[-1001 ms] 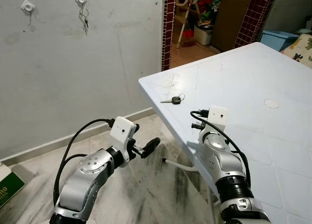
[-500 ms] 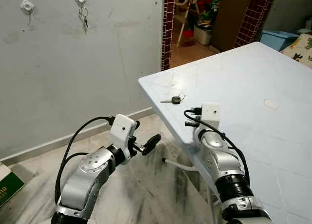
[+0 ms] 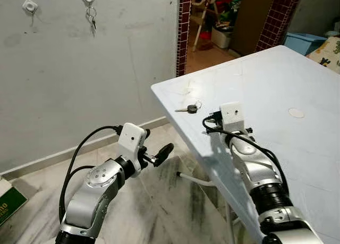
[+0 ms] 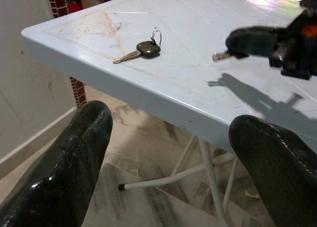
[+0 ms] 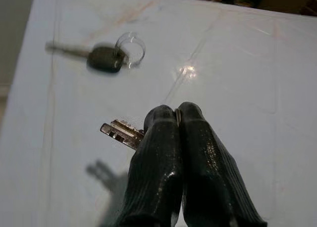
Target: Hang keys on a hook
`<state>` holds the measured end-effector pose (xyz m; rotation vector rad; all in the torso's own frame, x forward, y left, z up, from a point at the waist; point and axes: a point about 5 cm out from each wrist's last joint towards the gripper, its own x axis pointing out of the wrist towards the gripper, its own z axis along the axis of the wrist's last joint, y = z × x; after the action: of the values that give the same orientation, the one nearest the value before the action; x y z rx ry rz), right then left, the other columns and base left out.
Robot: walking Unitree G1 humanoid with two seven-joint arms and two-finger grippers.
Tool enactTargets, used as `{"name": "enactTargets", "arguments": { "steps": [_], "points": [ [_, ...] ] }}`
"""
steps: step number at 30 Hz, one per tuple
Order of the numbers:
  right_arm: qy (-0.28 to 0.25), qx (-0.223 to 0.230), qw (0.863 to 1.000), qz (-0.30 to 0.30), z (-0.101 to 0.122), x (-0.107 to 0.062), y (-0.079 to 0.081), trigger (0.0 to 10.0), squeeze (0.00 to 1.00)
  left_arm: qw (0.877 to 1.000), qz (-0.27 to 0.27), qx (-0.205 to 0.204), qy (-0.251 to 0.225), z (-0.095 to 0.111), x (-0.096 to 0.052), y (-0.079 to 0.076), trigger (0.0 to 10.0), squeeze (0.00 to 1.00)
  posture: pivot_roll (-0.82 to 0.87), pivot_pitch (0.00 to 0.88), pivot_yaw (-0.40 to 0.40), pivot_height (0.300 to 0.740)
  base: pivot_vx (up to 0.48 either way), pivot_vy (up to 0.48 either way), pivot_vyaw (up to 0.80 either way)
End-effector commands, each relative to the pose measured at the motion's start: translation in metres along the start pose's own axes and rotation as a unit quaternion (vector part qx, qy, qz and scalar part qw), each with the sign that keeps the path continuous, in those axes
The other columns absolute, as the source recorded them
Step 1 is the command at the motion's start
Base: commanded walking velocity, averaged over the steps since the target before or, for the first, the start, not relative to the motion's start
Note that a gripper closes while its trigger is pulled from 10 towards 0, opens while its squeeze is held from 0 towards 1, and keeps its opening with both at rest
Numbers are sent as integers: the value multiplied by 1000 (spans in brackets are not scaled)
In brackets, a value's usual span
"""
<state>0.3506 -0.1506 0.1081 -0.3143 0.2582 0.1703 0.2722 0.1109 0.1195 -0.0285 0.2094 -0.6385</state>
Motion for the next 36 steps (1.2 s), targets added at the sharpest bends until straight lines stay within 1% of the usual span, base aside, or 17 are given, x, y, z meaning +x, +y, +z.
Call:
{"name": "enactTargets", "arguments": {
  "steps": [1,3,6,8,9,11,14,15,19,22,24,26,27,31,33,36],
  "points": [
    [17,-18,999,24,-6,0,1,10000,0,1000,6,10,-3,3,0,3,10000,0,68,22,-6,740,0,0,0],
    [29,-20,998,56,-9,-1,1,10000,0,1000,5,10,-3,3,0,3,10000,0,66,21,-5,740,0,0,0],
    [41,-40,996,71,-13,-3,-3,10000,0,1000,3,11,-2,4,1,2,10000,0,64,22,-4,740,0,0,0],
    [46,-43,995,73,-14,-3,-6,10000,16,1000,2,10,-2,3,2,2,10000,0,64,22,-4,740,0,0,0],
    [49,-47,995,74,-15,-3,-9,10000,1000,1000,1,10,-1,3,2,1,10000,0,63,22,-4,740,0,0,0],
    [52,-50,994,78,-15,-4,-12,10000,1000,1000,1,10,-1,3,2,1,10000,0,64,22,-5,740,0,0,0],
    [48,-61,993,93,-14,-5,-11,10000,1000,1000,1,10,0,2,1,1,10000,0,66,24,-5,740,0,0,0],
    [48,-72,991,104,-13,-5,-10,10000,1000,1000,1,10,1,2,1,1,10000,0,66,24,-6,740,0,0,0],
    [45,-85,989,115,-12,-6,-9,10000,1000,1000,2,10,4,1,0,1,10000,0,67,24,-6,740,0,0,0],
    [41,-88,990,101,-9,-5,-10,10000,1000,1000,1,10,5,0,0,1,10000,0,67,23,-8,740,0,0,0],
    [17,-74,995,65,1,-3,-12,10000,1000,1000,3,9,2,1,0,1,10000,0,68,21,-10,740,0,0,0],
    [7,-66,996,57,5,-4,-10,10000,1000,1000,3,9,2,2,1,1,10000,0,68,21,-12,740,0,0,0],
    [6,-65,996,58,5,-4,-9,10000,1000,1000,3,10,2,2,1,1,10000,0,68,21,-12,740,0,0,0],
    [-3,-55,998,29,5,-7,-9,10000,1000,1000,3,10,3,1,0,1,10000,0,68,19,-13,740,0,0,0],
    [-4,-44,999,14,4,-8,-10,10000,1000,1000,3,9,3,1,0,1,10000,0,70,17,-14,740,0,0,0],
    [-3,-30,1000,8,3,-12,-9,10000,1000,1000,3,9,3,1,0,1,10000,0,70,17,-14,740,0,0,0]
  ]
}}
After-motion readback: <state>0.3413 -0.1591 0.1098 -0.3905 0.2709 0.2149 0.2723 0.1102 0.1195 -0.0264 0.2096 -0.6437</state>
